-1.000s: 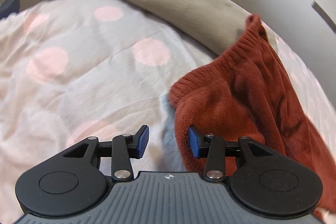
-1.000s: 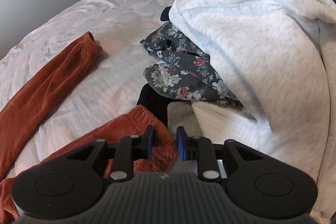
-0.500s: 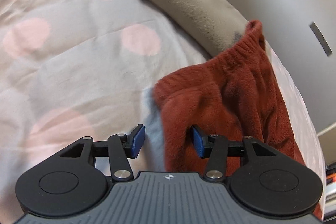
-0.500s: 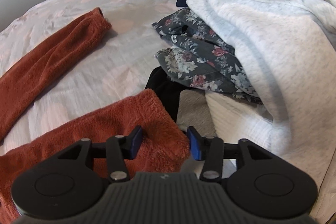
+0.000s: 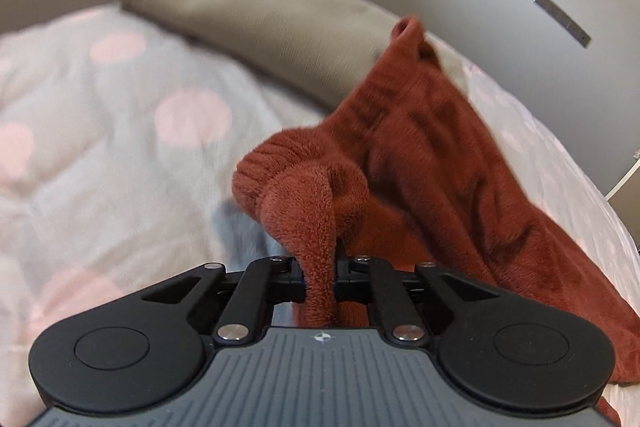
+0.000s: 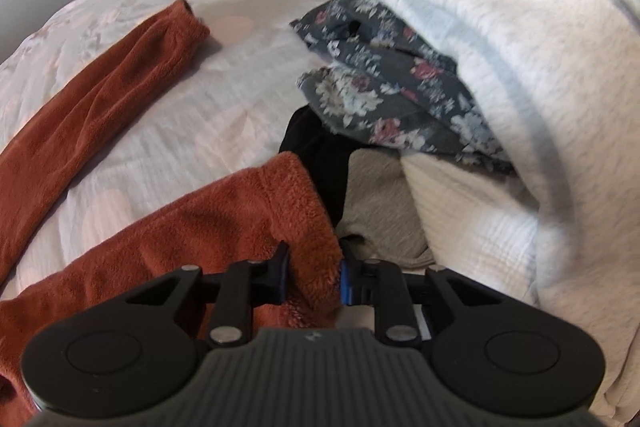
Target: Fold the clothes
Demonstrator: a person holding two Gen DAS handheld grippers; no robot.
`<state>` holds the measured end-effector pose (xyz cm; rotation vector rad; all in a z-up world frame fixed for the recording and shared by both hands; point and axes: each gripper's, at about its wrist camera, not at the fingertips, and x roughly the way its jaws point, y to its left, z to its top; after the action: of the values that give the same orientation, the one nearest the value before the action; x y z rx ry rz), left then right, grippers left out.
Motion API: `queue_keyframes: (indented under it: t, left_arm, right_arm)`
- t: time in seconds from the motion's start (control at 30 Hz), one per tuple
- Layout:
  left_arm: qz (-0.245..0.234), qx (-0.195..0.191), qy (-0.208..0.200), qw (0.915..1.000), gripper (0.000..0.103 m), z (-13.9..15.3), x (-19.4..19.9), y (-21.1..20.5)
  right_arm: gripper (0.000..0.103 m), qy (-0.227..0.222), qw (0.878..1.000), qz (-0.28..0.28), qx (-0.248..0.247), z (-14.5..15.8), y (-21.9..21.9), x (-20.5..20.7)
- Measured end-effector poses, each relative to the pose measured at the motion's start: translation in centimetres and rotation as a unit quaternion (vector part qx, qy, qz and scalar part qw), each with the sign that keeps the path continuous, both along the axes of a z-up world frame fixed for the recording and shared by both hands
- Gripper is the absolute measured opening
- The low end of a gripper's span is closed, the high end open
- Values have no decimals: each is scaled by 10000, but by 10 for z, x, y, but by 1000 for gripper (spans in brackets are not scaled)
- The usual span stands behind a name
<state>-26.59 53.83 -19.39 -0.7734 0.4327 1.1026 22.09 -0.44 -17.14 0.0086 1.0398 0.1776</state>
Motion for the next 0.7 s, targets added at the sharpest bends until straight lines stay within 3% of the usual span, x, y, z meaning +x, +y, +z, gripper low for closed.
queue_keyframes:
  t: [0.2,0.43,0.53,0.7]
  left_arm:
    - [391,300,198,9986,6,38,-13,-13]
    - [884,404,375,9946,6,75,-43,-33]
    - [1002,229,526,9933,6,78,-55,-36]
    - [875,-266,1220,9883,6,48,-49,-25]
  right_arm:
    - [24,-446,9986,-296,54,23,-14,-1]
    - [24,-834,9962,-240,23,53,-22,-7]
    - [24,-640,9976,-262,2,46,-25,-10]
    - [24,-287,9988,-122,-370,20,-20,-13]
